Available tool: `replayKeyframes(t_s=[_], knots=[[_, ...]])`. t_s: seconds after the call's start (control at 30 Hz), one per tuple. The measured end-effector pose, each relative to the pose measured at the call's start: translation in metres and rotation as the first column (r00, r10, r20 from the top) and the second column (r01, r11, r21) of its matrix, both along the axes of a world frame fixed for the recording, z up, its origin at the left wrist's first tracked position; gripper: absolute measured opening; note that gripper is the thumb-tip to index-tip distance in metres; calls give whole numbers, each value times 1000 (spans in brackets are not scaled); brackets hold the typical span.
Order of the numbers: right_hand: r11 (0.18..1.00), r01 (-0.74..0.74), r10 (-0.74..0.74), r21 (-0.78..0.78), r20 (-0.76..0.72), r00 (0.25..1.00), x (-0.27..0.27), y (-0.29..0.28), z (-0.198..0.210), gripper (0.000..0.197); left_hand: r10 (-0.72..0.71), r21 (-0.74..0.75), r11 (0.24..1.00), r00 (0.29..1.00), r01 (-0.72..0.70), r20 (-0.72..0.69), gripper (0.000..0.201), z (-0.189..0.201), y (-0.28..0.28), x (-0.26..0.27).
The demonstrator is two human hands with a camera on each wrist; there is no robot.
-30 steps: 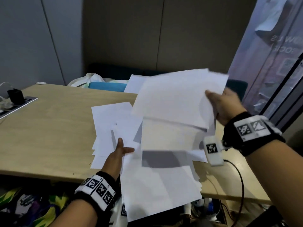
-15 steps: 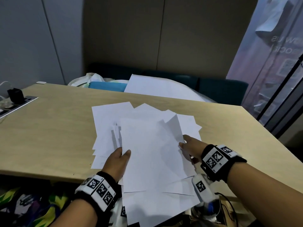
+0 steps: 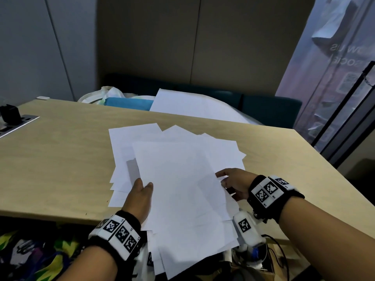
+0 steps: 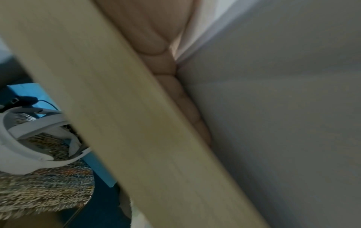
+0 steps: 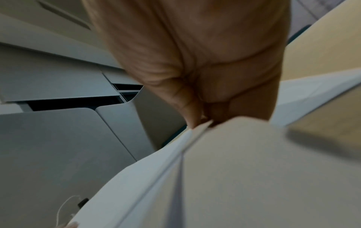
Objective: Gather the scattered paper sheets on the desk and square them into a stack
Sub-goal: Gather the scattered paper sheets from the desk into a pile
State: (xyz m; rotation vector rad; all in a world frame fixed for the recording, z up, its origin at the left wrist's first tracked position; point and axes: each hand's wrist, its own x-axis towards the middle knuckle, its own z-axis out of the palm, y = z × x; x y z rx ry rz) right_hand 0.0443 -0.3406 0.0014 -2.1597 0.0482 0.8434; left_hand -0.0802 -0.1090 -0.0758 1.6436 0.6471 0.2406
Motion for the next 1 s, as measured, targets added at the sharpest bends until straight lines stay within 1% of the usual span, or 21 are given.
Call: replayKeyframes(t_s=[0.07, 0.13, 0.2, 0.3, 0.33, 0.37, 0.4, 0.43, 0.47, 0.5, 0.53, 0.57, 0.6, 0.63, 0.67, 0.7, 0.73, 0.77, 0.83, 0.9, 1.0], knots=[[999, 32, -32, 17, 27, 999, -5, 1, -5, 33, 6, -20, 1000, 999, -6, 44, 22, 3, -2, -2], [999, 33, -34, 30, 34, 999, -9, 6, -11, 31, -17, -1, 1000, 998, 17, 65, 9, 7, -4, -8], [999, 7, -8, 36, 37, 999, -15, 11, -8, 28, -46, 21, 999, 996, 44, 76, 28, 7, -4, -12], [999, -15, 21, -49, 122, 992, -9, 13, 12, 18, -69, 37, 997, 994, 66, 89, 51, 9, -6, -14], [997, 16, -3, -80, 158, 987, 4, 9, 16, 15, -72, 37, 997, 993, 69, 96, 58, 10, -7, -15], [980, 20, 25, -196, 223, 974, 19, 4, 16, 16, -76, 41, 997, 992, 72, 105, 64, 10, -7, -15], [946, 67, 23, -316, 272, 962, 40, -5, 10, 23, -80, 47, 996, 990, 75, 113, 69, 10, -7, -16], [877, 75, 95, -474, 325, 941, 54, -13, 5, 34, -85, 50, 996, 989, 80, 121, 73, 10, -7, -16], [811, 106, 150, -575, 380, 913, 57, -20, 7, 45, -86, 54, 995, 987, 80, 134, 75, 11, -7, -15], [780, 98, 192, -618, 385, 903, 55, -27, 14, 50, -92, 55, 995, 986, 85, 140, 75, 11, -7, -16], [784, 102, 192, -612, 396, 898, 52, -29, 20, 51, -96, 57, 994, 984, 89, 147, 75, 11, -6, -15], [781, 115, 164, -614, 379, 911, 44, -25, 28, 48, -101, 56, 994, 983, 93, 153, 74, 10, -6, -14], [800, 113, 134, -590, 359, 924, 39, -20, 31, 42, -102, 52, 994, 983, 96, 154, 74, 10, -6, -13], [788, 76, 165, -611, 329, 930, 39, -16, 30, 38, -108, 50, 994, 982, 102, 154, 74, 9, -5, -13], [793, 79, 178, -604, 354, 918, 40, -10, 29, 38, -109, 48, 994, 983, 103, 151, 74, 8, -5, -12], [771, 64, 219, -634, 358, 908, 38, -6, 29, 40, -106, 47, 994, 983, 100, 150, 75, 7, -4, -12], [756, 59, 217, -652, 335, 917, 34, 0, 34, 43, -101, 48, 994, 983, 95, 150, 75, 7, -4, -11], [706, 4, 296, -709, 300, 907, 39, 2, 32, 42, -100, 47, 995, 983, 94, 151, 75, 6, -4, -10], [658, -82, 411, -749, 265, 872, 51, 6, 29, 39, -89, 41, 996, 986, 83, 142, 75, 5, -4, -9], [669, -105, 426, -736, 264, 866, 65, 10, 22, 37, -77, 45, 996, 988, 72, 133, 74, 5, -4, -10], [849, -69, 240, -523, 266, 934, 76, 16, 15, 43, -72, 48, 997, 989, 67, 126, 73, 7, -5, -10]])
